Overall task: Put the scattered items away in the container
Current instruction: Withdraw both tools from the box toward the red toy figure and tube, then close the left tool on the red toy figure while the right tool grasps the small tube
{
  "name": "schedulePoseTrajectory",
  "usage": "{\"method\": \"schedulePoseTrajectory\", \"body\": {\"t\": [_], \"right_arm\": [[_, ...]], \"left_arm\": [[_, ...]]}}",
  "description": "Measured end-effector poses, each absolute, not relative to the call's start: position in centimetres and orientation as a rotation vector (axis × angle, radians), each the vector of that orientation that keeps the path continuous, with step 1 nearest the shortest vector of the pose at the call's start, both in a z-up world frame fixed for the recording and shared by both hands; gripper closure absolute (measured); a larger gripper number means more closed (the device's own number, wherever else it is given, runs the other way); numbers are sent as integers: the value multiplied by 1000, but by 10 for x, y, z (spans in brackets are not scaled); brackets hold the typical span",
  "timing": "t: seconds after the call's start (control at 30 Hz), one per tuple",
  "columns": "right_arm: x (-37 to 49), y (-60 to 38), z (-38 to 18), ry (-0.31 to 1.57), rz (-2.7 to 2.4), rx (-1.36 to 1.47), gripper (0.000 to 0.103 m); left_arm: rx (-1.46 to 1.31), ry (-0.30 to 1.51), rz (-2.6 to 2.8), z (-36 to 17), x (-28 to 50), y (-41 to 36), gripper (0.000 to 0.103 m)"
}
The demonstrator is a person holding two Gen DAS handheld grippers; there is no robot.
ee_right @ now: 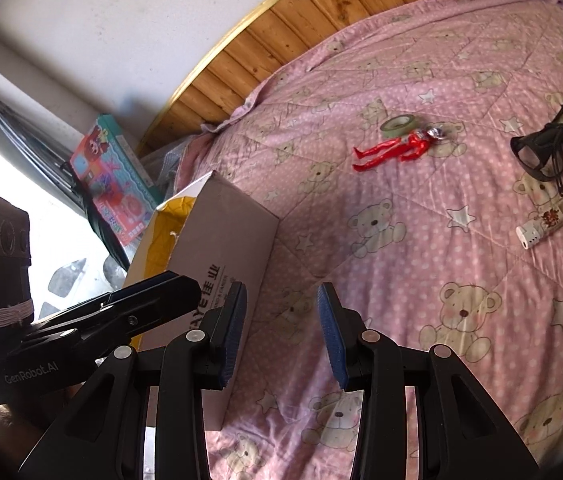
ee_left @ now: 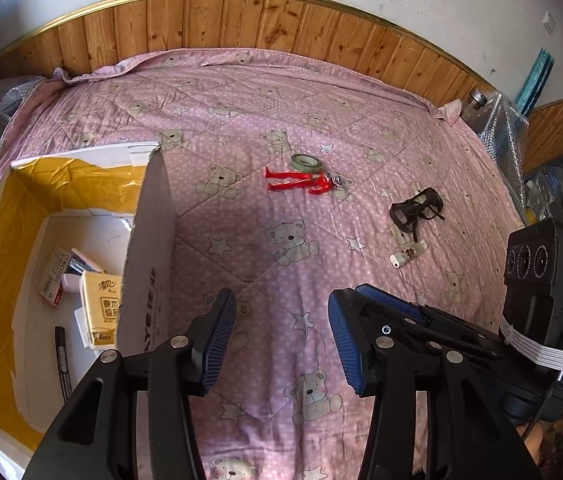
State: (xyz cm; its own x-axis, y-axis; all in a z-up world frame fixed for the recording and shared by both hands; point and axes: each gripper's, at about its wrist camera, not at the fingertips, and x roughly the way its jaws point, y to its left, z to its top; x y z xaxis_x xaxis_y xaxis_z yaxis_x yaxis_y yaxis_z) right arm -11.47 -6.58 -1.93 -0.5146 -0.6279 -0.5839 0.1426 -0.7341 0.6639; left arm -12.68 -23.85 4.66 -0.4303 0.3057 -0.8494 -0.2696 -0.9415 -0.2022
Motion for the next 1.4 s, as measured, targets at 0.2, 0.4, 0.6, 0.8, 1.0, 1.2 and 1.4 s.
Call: {"method": "schedulePoseTrajectory", "body": {"t": [0.2,0.4,0.6,0.8,1.0,1.2,1.4], "right_arm": [[-124,-25,-36,-885,-2318,1212,62],[-128,13,-52,-980,-2367,1236,62],[-130,39,-65,-1041,-2411,1258,62],[-131,55,-80,-1091,-2423,1287,61],[-131,66,-87,-1088,-2464,1306,61],[-136,80,-93,-1064,-2549,1331,61],[-147,81,-100,-1048,-2592,1346,56]], "left_arm": [[-1433,37,2362,35,-164,-203,48],[-1448,140,2325,15,-208,-169,48],[-1477,243,2307,-13,-250,-146,47],[-1461,258,2283,-47,-302,-137,47],[-1494,205,2247,-83,-326,-134,45],[-1417,274,2056,-62,-273,-101,48],[-1412,299,2179,-70,-293,-93,47]]}}
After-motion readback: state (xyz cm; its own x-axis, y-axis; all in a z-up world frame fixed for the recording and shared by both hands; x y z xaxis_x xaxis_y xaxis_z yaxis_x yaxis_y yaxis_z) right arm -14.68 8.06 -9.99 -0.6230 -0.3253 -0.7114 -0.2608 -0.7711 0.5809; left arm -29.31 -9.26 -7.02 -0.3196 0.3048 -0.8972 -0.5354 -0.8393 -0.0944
